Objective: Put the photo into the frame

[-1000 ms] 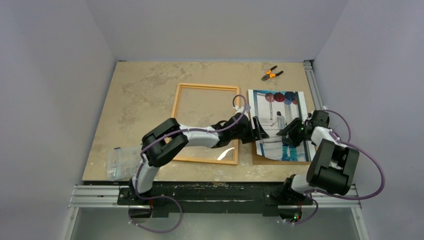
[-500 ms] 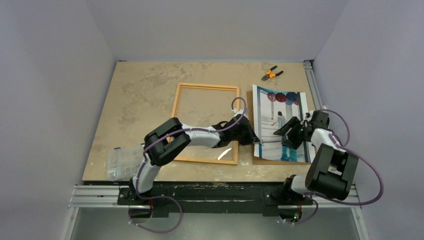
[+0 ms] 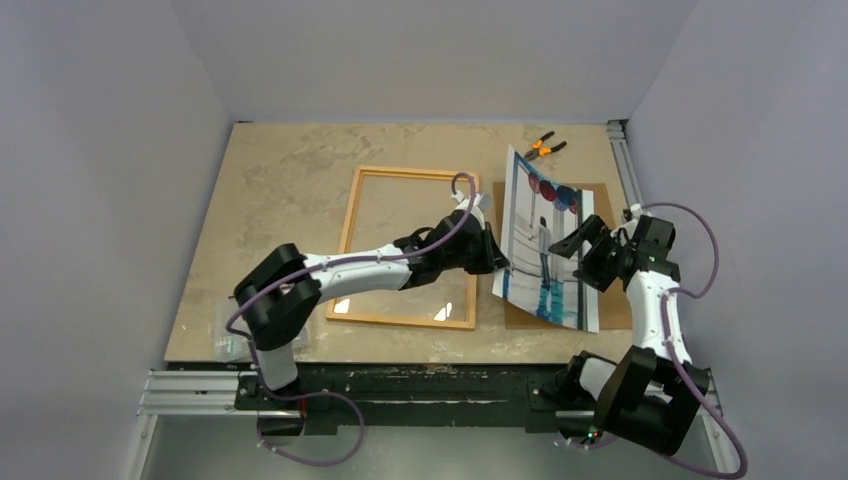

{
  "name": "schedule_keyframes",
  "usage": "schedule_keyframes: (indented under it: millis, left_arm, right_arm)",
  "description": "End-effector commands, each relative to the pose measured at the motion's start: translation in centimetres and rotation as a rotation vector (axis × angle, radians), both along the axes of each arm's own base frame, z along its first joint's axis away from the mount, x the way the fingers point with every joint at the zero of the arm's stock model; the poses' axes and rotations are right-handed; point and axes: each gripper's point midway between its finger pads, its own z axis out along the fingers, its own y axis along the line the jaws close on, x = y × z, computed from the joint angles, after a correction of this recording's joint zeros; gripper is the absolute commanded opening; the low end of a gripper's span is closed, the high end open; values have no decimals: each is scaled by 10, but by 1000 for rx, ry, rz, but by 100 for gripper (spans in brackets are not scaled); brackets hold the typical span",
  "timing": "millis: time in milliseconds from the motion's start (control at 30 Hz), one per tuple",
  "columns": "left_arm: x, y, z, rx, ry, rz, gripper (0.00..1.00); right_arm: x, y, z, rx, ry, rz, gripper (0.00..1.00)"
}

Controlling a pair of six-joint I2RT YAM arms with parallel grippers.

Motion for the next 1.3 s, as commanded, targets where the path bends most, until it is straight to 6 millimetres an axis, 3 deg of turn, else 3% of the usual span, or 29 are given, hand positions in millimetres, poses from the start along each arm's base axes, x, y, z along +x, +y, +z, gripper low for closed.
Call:
schedule_keyframes:
  millis: [0,200,333,533,767,867,933,1100,1267]
  left_arm:
    - [11,42,52,18,-144,12,0]
    - [17,116,90,121,-208,69,0]
    - [10,172,114,267,-249,112,0]
    - [-3,237,175,377,-381,191,0]
    - [-6,301,241,500,-531,322,0]
    - [-7,309,251,539,-573,313,0]
    - [-8,304,248,547,-577,265,0]
    - [-8,269,218,549,-527,136,0]
    - [-9,229,187,671,-523,85,0]
  right_arm:
    - [2,7,30,2,-57,46,94]
    - [1,19,45,23,-76,79,94]
    - [5,33,60,25,-94,116,94]
    - [8,62,76,46,-120,173,94]
    - [6,76,81,63,-127,206,93]
    - [5,80,80,71,-127,219,92]
    - [5,83,80,81,-128,228,92]
    - [4,94,82,121,-148,247,92]
    - [2,103,80,146,-150,275,92]
